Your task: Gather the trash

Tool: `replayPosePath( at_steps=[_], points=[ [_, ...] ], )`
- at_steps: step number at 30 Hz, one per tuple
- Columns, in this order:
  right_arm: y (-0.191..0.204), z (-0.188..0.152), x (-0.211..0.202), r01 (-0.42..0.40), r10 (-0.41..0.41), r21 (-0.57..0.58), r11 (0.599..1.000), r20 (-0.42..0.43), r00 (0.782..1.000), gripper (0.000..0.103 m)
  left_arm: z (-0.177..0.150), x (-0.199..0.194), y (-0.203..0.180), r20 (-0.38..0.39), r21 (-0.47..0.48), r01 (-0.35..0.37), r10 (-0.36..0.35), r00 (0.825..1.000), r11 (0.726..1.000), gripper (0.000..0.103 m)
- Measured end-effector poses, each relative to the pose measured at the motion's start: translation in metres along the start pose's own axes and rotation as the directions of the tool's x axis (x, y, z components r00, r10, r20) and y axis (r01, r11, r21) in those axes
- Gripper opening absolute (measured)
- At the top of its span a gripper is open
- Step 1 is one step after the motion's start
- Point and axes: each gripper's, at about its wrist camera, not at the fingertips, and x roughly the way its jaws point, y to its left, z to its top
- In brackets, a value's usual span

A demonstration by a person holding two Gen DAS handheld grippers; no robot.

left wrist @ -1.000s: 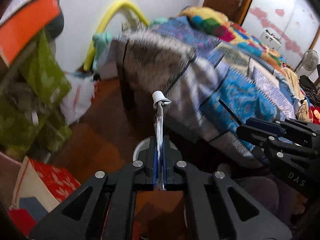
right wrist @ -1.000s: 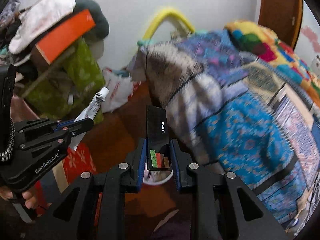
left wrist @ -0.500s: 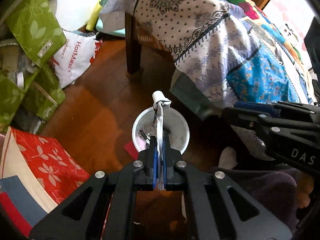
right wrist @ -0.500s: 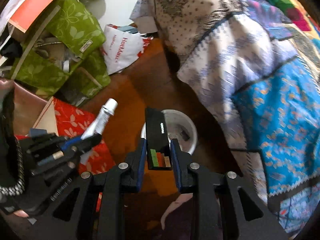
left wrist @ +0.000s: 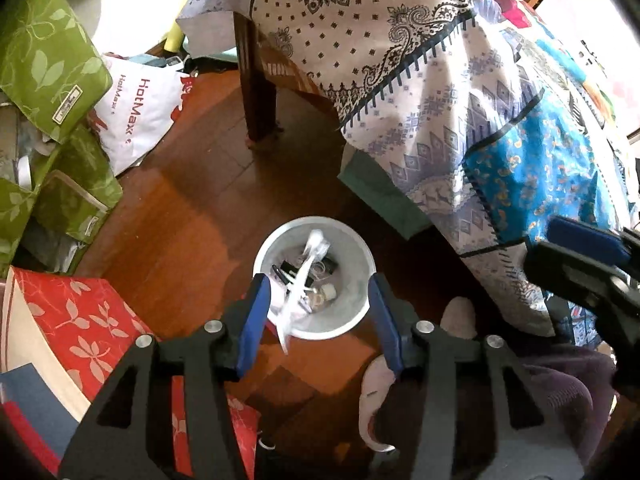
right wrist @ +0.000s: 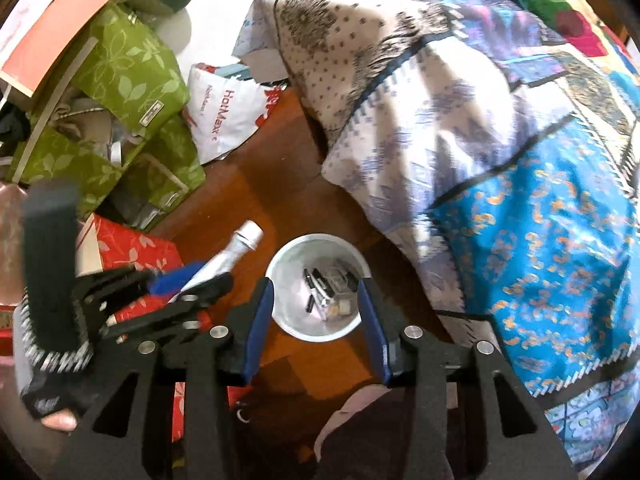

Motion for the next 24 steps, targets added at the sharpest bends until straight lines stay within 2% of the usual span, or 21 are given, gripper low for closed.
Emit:
replayPosePath(
  at_steps=[4, 9, 12, 14, 15, 16, 19, 20, 21, 23, 24],
  points=[
    [-0.003, -0.012, -0.021, 0.022, -0.022, 0.011, 1.0, 0.038, 0.999, 0.04, -0.002, -0.014, -0.006, 0.019, 0.023, -0.014, 0.014, 1.0, 1.0, 0.049],
    [-0.002, -0.032, -0.061, 0.059, -0.061, 0.026, 0.998, 0.121, 0.991, 0.04, -0.004, -0.066, -0.017, 0.116, 0.059, 0.012, -0.019, 0.993, 0.998, 0.049],
    [-0.001, -0.046, -0.1, 0.085, -0.095, 0.057, 0.995, 0.207, 0.974, 0.04, -0.008, -0.109, -0.028, 0.198, 0.109, 0.024, -0.045, 0.979, 0.994, 0.049],
    [0.0, -0.054, -0.121, 0.097, -0.114, 0.076, 0.992, 0.26, 0.959, 0.04, -0.014, -0.145, -0.039, 0.268, 0.157, 0.033, -0.075, 0.961, 0.987, 0.049],
    [0.003, -0.061, -0.138, 0.109, -0.132, 0.091, 0.99, 0.301, 0.944, 0.04, -0.017, -0.16, -0.043, 0.295, 0.177, 0.037, -0.089, 0.951, 0.984, 0.049],
    [0.005, -0.065, -0.151, 0.119, -0.148, 0.105, 0.987, 0.331, 0.932, 0.04, -0.022, -0.181, -0.049, 0.333, 0.203, 0.042, -0.109, 0.937, 0.978, 0.05],
    [0.011, -0.087, -0.198, 0.151, -0.21, 0.166, 0.974, 0.44, 0.873, 0.04, -0.039, -0.234, -0.061, 0.43, 0.258, 0.065, -0.175, 0.886, 0.964, 0.05],
    [0.015, -0.094, -0.214, 0.161, -0.234, 0.188, 0.969, 0.477, 0.847, 0.04, -0.046, -0.25, -0.065, 0.457, 0.28, 0.075, -0.202, 0.866, 0.957, 0.05],
    [0.016, -0.102, -0.226, 0.169, -0.252, 0.205, 0.964, 0.504, 0.826, 0.04, -0.056, -0.272, -0.069, 0.492, 0.31, 0.086, -0.237, 0.838, 0.947, 0.05],
    [0.023, -0.119, -0.254, 0.187, -0.295, 0.243, 0.952, 0.566, 0.77, 0.04, -0.071, -0.3, -0.076, 0.537, 0.348, 0.095, -0.281, 0.795, 0.933, 0.05],
    [0.029, -0.132, -0.271, 0.2, -0.323, 0.264, 0.944, 0.598, 0.733, 0.04, -0.083, -0.318, -0.08, 0.563, 0.376, 0.101, -0.313, 0.764, 0.921, 0.05]
  ],
)
